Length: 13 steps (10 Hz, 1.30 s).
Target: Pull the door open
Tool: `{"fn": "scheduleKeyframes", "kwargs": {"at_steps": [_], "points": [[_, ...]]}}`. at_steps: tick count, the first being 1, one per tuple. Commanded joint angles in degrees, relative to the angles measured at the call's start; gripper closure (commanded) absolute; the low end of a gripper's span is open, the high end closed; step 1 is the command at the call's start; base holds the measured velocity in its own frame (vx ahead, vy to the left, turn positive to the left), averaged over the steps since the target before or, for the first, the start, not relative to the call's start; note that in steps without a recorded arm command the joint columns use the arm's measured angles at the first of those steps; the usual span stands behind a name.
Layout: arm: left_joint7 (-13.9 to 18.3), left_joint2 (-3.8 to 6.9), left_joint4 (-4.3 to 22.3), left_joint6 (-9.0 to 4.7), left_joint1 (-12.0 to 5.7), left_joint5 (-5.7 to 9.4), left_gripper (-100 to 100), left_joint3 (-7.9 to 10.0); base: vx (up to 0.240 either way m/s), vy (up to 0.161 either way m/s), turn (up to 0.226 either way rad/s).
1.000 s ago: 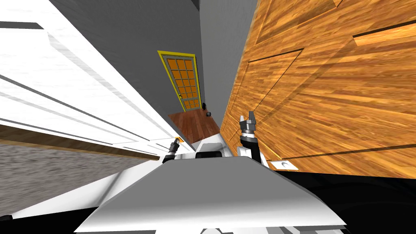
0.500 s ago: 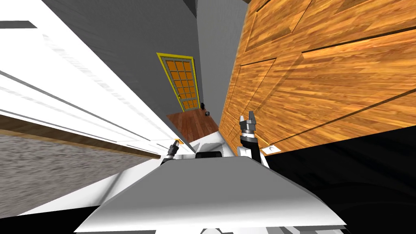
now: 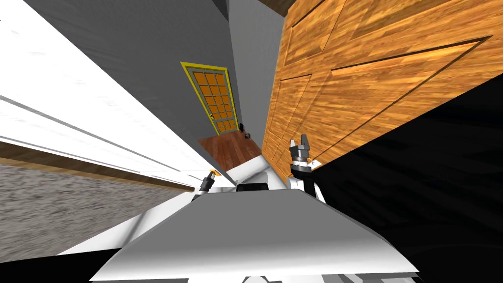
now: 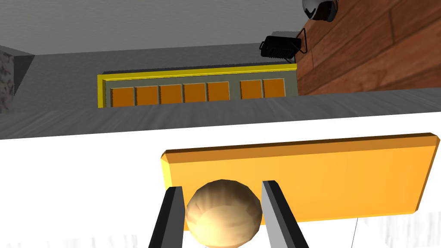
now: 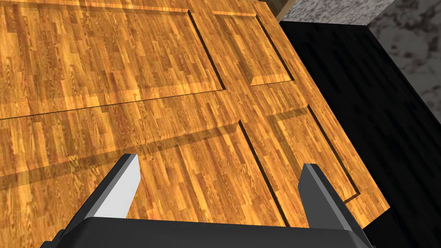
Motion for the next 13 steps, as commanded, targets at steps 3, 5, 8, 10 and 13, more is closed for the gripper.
{"fn": "scheduleKeyframes", "kwargs": {"at_steps": [3, 5, 8, 10, 13], "points": [[1.15, 1.31, 0.76, -2.90, 1.27, -0.50, 100, -0.61, -0.235, 0.071, -0.143], [0.90, 0.62, 2.15, -2.11, -0.50, -0.71, 100, -1.09, -0.126, 0.030, -0.029], [0.76, 0.08, 4.48, -1.68, -3.49, -0.94, 100, -1.58, -0.182, 0.038, -0.052], [0.57, -0.63, 7.57, -1.10, -7.46, -1.24, 100, -2.24, -0.195, 0.034, -0.046], [0.36, -1.43, 11.06, -0.44, -11.96, -1.57, 100, -2.99, -0.178, 0.059, -0.038]]}}
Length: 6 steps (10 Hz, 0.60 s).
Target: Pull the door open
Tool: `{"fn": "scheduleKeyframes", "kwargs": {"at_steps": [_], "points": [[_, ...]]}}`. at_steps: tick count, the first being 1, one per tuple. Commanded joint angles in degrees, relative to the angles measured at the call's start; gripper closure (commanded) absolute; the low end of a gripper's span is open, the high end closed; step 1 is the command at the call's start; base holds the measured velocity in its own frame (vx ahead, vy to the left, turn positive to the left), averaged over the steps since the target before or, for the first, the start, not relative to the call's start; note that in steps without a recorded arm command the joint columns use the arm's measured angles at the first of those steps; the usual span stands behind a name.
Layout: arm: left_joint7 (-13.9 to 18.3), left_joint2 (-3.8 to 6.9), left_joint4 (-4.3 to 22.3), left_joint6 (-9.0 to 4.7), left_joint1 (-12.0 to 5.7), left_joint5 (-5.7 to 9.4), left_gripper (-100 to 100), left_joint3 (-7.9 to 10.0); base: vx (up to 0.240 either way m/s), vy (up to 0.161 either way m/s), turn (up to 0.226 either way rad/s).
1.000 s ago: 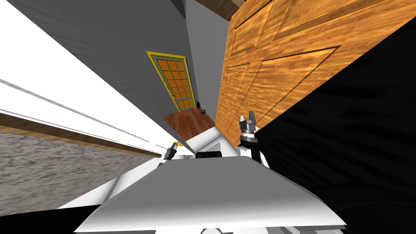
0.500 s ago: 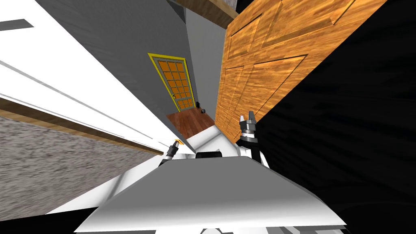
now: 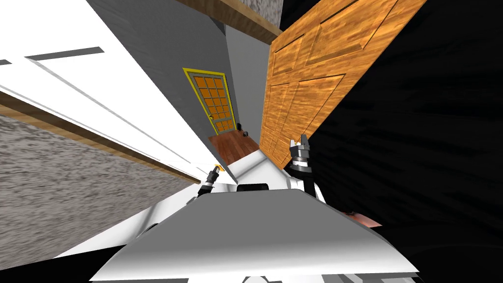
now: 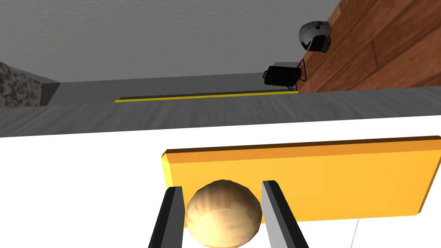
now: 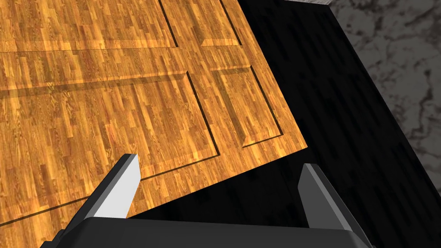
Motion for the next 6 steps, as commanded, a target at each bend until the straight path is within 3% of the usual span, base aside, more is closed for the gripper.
{"fn": "scheduleKeyframes", "kwargs": {"at_steps": [1, 2, 3, 5, 6], "points": [[-0.03, -0.48, -2.83, 2.11, 0.88, -0.34, 100, -0.65, -0.130, 0.058, -0.041], [-0.03, -0.48, -2.83, 2.11, 0.88, -0.34, 100, -0.65, -0.061, 0.028, -0.014], [-0.17, -0.98, -0.67, 2.52, -1.91, -0.55, 100, -1.11, -0.129, 0.050, -0.041], [-0.25, -1.30, 0.77, 2.79, -3.75, -0.69, 100, -1.42, -0.153, 0.060, -0.051], [-0.34, -1.63, 2.17, 3.05, -5.55, -0.82, 100, -1.72, -0.140, 0.068, -0.045]]}}
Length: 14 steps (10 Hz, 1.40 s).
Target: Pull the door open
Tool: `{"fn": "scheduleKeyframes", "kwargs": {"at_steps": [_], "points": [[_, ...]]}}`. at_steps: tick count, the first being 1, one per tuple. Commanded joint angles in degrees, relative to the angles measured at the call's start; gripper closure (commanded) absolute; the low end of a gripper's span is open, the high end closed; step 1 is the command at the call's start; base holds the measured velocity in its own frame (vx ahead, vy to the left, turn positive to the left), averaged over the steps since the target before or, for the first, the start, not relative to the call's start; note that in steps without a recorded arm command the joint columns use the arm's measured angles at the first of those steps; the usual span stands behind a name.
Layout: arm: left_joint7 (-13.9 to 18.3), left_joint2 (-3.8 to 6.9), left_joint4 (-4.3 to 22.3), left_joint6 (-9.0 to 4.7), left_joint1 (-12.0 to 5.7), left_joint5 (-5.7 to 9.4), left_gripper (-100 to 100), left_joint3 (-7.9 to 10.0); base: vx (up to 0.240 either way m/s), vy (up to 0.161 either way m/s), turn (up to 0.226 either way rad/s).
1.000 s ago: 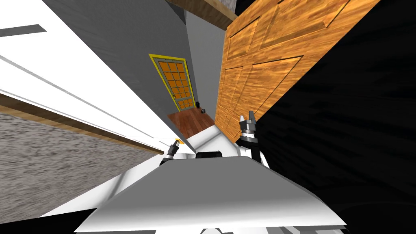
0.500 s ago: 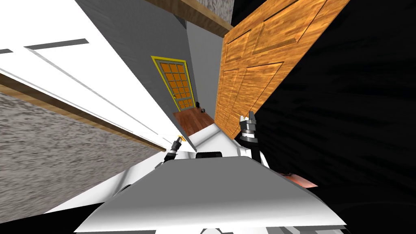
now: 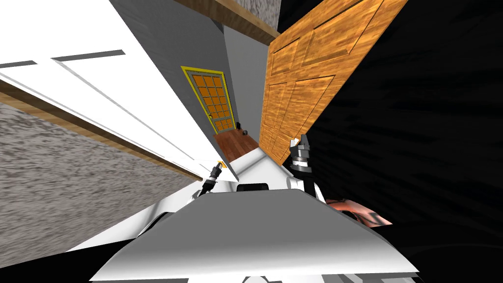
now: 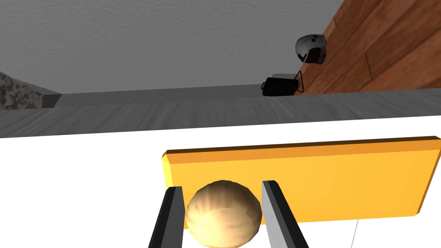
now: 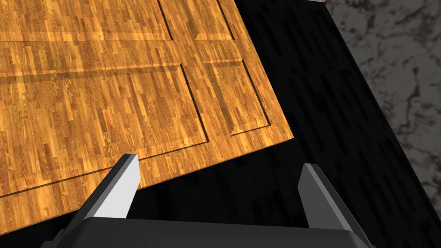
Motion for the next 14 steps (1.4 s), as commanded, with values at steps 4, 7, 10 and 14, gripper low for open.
{"fn": "scheduleKeyframes", "kwargs": {"at_steps": [4, 7, 10, 14], "points": [[-0.20, -0.97, 1.18, 1.03, -1.93, -0.48, 100, -0.91, -0.088, 0.039, -0.015], [-0.31, -1.40, 3.04, 1.38, -4.33, -0.66, 100, -1.31, -0.041, 0.011, -0.007], [-0.46, -1.97, 5.56, 1.85, -7.58, -0.91, 100, -1.85, -0.147, 0.087, -0.058], [-0.59, -2.36, 7.74, 1.64, -9.74, -1.03, 100, -2.13, -0.116, 0.073, -0.022]]}}
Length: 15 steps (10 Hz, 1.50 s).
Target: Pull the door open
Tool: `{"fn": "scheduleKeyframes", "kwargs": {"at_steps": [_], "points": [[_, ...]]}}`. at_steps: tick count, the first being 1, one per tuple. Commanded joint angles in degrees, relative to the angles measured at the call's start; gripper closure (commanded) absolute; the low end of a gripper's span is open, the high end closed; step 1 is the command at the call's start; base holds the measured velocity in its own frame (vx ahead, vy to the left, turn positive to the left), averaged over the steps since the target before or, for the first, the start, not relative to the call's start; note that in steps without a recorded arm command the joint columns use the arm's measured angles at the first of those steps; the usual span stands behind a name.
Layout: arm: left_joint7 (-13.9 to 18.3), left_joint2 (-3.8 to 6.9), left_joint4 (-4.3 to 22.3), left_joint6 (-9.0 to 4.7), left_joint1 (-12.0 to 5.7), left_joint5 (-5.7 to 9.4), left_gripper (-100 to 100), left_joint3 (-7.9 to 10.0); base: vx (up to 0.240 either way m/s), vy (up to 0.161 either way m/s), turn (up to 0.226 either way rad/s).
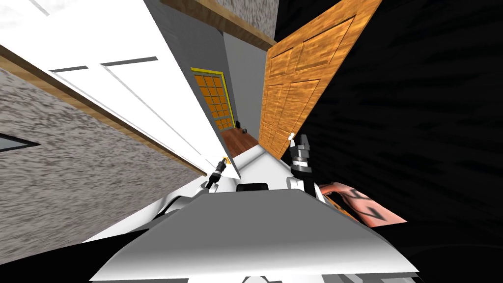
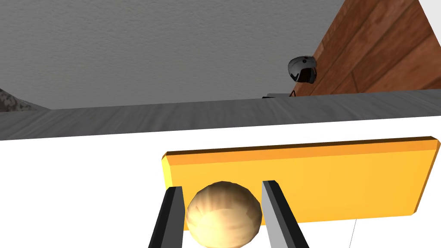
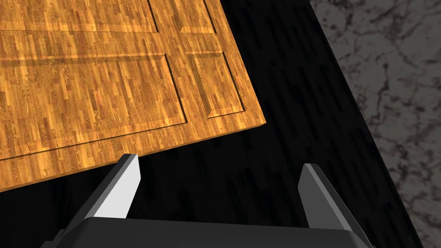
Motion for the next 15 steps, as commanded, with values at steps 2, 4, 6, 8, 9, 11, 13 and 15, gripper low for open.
{"fn": "scheduleKeyframes", "kwargs": {"at_steps": [2, 4, 6, 8, 9, 11, 13, 15], "points": [[1.32, 1.65, 0.35, -2.58, 1.56, -0.21, 100, -0.41, -0.159, 0.062, -0.239], [1.98, 2.47, 0.52, -3.87, 2.34, -0.31, 100, -0.61, -0.170, 0.061, -0.098], [3.03, 3.78, 0.79, -5.91, 3.58, -0.47, 100, -0.94, -0.108, 0.029, -0.089], [3.68, 4.59, -3.26, -5.84, 4.53, -0.58, 100, -1.14, -0.158, 0.088, -0.162], [3.68, 4.59, -2.94, -5.99, 4.35, -0.58, 100, -1.14, -0.053, 0.034, -0.011], [3.68, 4.59, -0.88, -7.19, 4.35, -0.58, 100, -1.14, 0.016, -0.002, 0.007], [4.47, 5.58, 1.18, -8.73, 5.29, -0.70, 100, -1.39, -0.034, 0.015, -0.087], [4.50, 5.48, 0.33, -8.25, 5.23, -0.72, 100, -1.43, -0.094, 0.077, -0.098]]}}
